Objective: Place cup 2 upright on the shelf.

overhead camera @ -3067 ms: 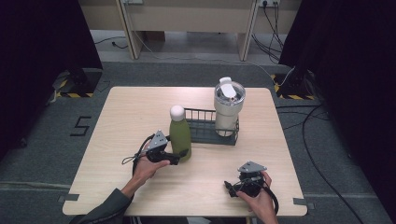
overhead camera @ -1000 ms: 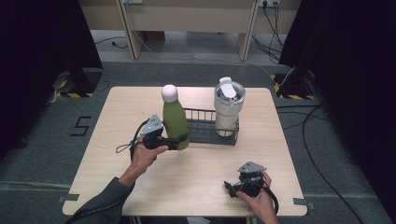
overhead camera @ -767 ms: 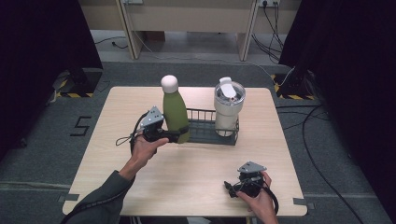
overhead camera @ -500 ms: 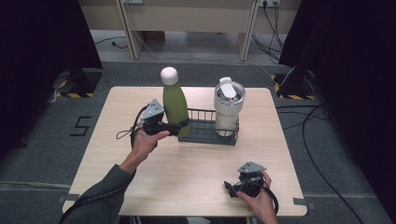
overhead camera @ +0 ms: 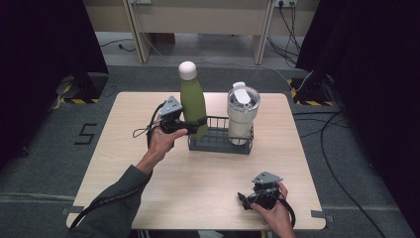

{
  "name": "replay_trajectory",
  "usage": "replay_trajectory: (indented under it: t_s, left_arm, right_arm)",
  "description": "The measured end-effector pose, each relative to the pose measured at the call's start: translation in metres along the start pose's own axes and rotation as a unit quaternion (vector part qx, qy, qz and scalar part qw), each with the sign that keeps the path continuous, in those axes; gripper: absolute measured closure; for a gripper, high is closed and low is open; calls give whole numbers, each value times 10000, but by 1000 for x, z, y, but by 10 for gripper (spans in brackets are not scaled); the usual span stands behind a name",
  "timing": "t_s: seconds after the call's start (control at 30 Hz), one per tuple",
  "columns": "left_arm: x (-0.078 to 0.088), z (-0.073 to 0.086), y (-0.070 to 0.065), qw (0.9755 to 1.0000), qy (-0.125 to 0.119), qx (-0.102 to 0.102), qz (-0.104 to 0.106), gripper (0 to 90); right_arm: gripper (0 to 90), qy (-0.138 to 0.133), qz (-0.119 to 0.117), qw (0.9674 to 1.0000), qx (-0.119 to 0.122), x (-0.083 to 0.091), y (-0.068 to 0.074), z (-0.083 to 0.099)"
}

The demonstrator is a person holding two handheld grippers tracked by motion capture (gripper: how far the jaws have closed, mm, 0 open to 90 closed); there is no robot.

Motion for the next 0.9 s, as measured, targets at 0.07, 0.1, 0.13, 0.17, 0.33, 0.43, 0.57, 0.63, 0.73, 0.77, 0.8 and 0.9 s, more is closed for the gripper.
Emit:
replay_trajectory:
  t_s: [0.07,0.1,0.13,0.17,0.33,0.43,0.57,0.63,0.73,0.77,0.8,0.9]
  left_arm:
    - [-6,0,2,10000,11,-42,-16,204]
    - [-7,0,2,10000,19,-28,-18,205]
    - [-10,0,3,10000,25,-9,-19,204]
    - [-12,0,3,10000,29,1,-10,204]
    - [-22,2,4,10000,67,-49,-55,205]
    - [-27,3,6,9999,57,-61,-67,204]
    - [-33,7,8,9999,63,-68,-112,204]
    - [-35,9,9,9999,72,-47,-128,204]
    - [-39,13,11,9999,71,-35,-149,205]
    - [-40,14,11,9999,67,-59,-146,204]
    - [-42,16,12,9998,80,-83,-148,204]
    - [-44,21,13,9998,138,-42,-169,204]
  right_arm:
    - [4,0,0,10000,0,0,0,0]
    - [4,0,0,10000,1,0,0,0]
    - [4,0,0,10000,1,0,0,0]
    - [4,0,-1,10000,1,0,0,0]
    - [5,-5,-9,10000,-7,0,0,0]
    - [5,-5,-10,10000,3,0,0,0]
    - [5,-8,-11,10000,-14,0,1,0]
    - [5,-6,-23,10000,-10,0,1,0]
    - [5,4,-20,10000,-6,0,1,0]
    - [5,8,-20,10000,-6,0,1,0]
    - [5,5,-21,10000,-6,0,1,0]
    - [5,9,-20,10000,-7,0,1,0]
Point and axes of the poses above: each handheld gripper's, and its own axes: x roughly backward along the jaws, z roughly out of its underside, y roughly to its left, the point moved 4 cm from there along -x, roughly forward along the jaws, and after that the axes turned 3 degrees about -x, right-handed, at the moved point
